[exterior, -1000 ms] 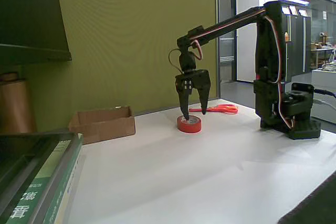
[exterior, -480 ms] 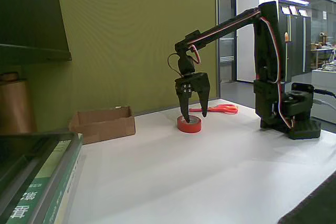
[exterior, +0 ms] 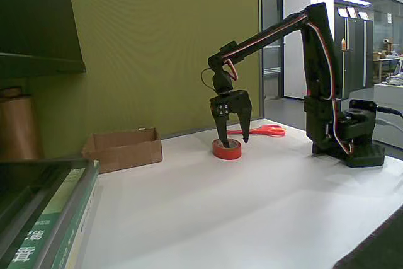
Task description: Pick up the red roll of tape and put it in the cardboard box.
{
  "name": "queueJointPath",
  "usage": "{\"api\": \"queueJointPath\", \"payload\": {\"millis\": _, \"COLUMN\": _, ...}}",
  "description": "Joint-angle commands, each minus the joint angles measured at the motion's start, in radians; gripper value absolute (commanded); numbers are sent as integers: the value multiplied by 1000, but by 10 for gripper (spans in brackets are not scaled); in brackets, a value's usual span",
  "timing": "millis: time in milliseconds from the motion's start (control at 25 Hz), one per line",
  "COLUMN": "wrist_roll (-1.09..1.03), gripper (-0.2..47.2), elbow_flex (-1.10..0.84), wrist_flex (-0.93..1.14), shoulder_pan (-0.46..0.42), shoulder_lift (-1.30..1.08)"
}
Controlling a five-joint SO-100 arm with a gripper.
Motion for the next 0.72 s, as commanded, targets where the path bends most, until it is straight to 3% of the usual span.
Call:
{"api": "queueJointPath", "payload": {"millis": 0, "wrist_roll": 9, "gripper": 230, "elbow_flex": -8, "wrist_flex": 20, "shoulder_pan": 11, "shoulder_lift": 14}}
{"api": "queueJointPath", "payload": {"millis": 680, "wrist_roll": 55, "gripper": 140, "elbow_flex": 78, "wrist_flex": -49, "shoulder_pan": -31, "shoulder_lift": 23}}
